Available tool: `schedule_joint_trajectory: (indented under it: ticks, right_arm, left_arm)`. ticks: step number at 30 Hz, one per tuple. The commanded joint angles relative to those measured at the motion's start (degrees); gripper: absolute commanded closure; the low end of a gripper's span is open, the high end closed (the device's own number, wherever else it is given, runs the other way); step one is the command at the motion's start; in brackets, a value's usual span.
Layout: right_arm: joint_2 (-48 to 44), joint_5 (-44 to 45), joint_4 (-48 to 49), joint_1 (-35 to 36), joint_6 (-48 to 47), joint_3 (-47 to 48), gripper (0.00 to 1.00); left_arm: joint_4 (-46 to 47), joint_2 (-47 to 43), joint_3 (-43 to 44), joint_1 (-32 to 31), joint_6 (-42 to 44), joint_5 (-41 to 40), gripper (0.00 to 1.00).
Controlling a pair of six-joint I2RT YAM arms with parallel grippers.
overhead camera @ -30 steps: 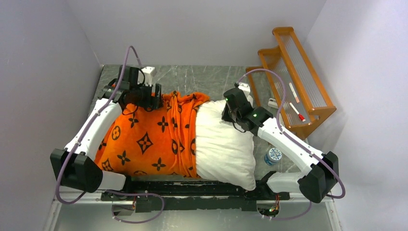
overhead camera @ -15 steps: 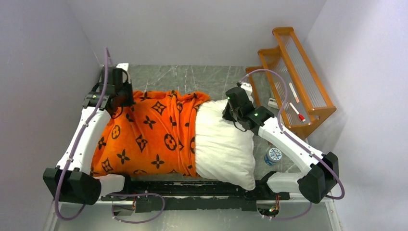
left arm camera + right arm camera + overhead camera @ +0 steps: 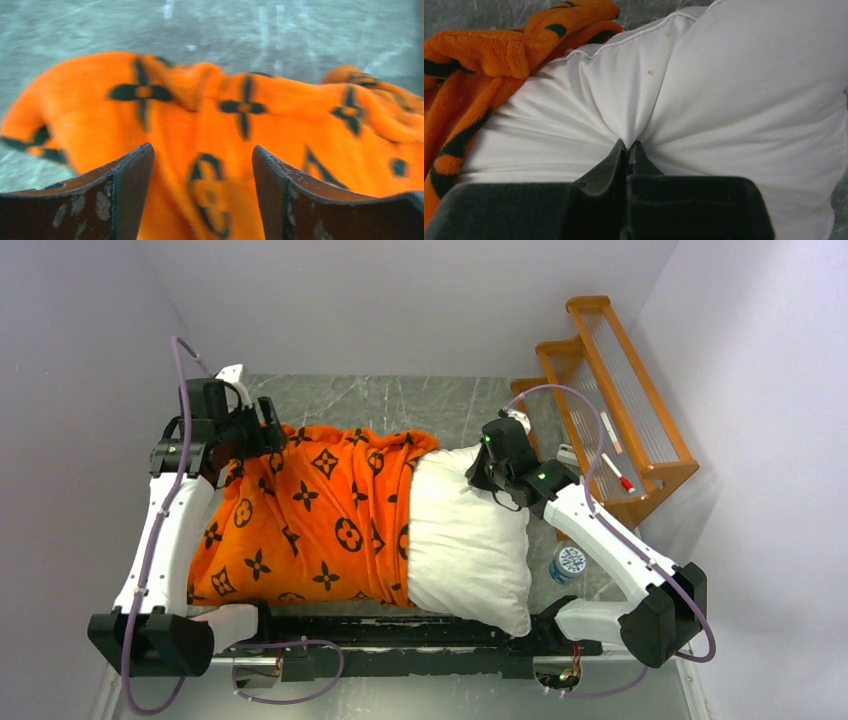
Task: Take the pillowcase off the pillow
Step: Remove the pillow from the pillowcase.
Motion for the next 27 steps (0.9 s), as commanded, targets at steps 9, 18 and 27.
schedule_joint_trajectory:
  ticks: [9, 18, 27]
  right_arm:
    - [-1.37, -3.12, -7.33, -0.72, -2.06, -2.89, 1.00]
    - [-1.44, -2.54, -7.60, -0.48, -1.57, -2.82, 1.00]
    - [-0.82, 1.25, -9.14, -0.51, -1.28, -2.50, 1.00]
  left_arm:
    - [3.76, 7.15, 7.44, -28.81, -0.98, 3.83, 0.15]
    - [-5.03, 14.69, 6.21, -33.91, -0.62, -21.02, 0.80]
    - [-3.40, 6.27, 2.99, -13.47, 2.47, -23.83, 0.95]
